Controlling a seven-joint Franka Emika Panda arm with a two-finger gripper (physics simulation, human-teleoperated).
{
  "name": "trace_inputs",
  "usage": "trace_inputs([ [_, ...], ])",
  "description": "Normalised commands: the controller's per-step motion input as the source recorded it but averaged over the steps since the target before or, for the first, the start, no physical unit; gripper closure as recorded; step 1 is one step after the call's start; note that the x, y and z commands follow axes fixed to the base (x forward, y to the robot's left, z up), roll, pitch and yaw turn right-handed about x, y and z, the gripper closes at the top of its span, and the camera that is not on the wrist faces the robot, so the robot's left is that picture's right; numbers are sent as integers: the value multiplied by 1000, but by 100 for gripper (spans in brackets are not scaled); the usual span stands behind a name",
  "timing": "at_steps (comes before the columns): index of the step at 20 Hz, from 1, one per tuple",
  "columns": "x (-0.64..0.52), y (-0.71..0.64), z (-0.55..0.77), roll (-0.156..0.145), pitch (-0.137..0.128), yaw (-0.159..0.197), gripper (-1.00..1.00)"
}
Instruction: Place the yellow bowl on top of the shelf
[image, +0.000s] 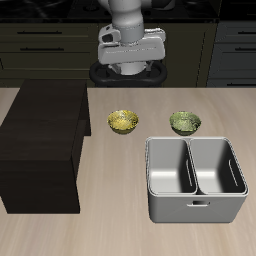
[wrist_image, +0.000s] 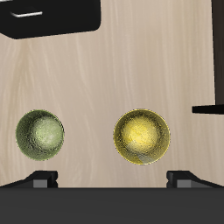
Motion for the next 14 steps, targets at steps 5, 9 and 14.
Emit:
trace_inputs([
  [5,68,-68,-208,-15,6,1,-100],
  [9,74,-26,-351,-18,24,-11,-100],
  [14,62,-28,-360,-21,30,-8,-100],
])
